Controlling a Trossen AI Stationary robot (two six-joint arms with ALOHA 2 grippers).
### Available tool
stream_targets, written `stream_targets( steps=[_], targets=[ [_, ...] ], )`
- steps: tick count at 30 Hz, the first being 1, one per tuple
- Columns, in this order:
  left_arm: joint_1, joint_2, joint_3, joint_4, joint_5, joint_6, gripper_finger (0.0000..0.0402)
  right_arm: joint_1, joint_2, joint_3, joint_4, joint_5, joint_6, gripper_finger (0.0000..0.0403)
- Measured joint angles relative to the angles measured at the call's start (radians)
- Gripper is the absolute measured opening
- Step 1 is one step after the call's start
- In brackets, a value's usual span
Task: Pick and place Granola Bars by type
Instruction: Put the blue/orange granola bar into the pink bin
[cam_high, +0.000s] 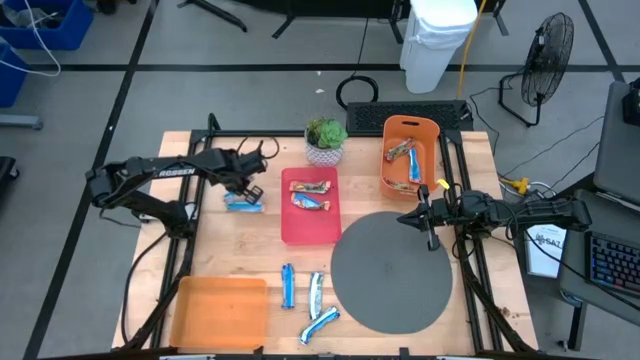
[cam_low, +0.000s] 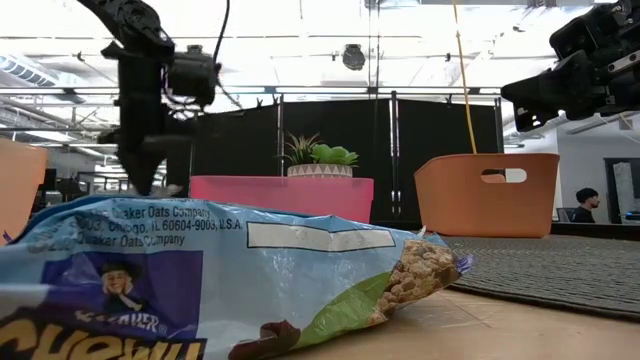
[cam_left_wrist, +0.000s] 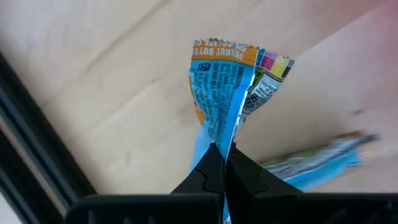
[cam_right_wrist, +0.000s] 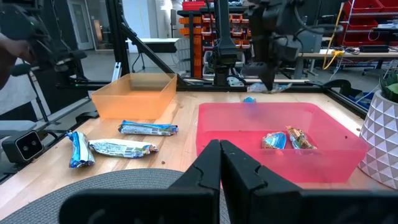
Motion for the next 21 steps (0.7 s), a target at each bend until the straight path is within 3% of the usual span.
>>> stream_targets(
  steps=[13,21],
  targets=[
    [-0.117,0.0,0.209,-0.005,-0.018,0.071,0.0003,0.0,0.0,0.0,0.0,0.0,0.0,0.0],
    [-0.193,0.0,0.272,0.052,-0.018,0.098,0.0002,0.0,0.0,0.0,0.0,0.0,0.0,0.0]
  ],
)
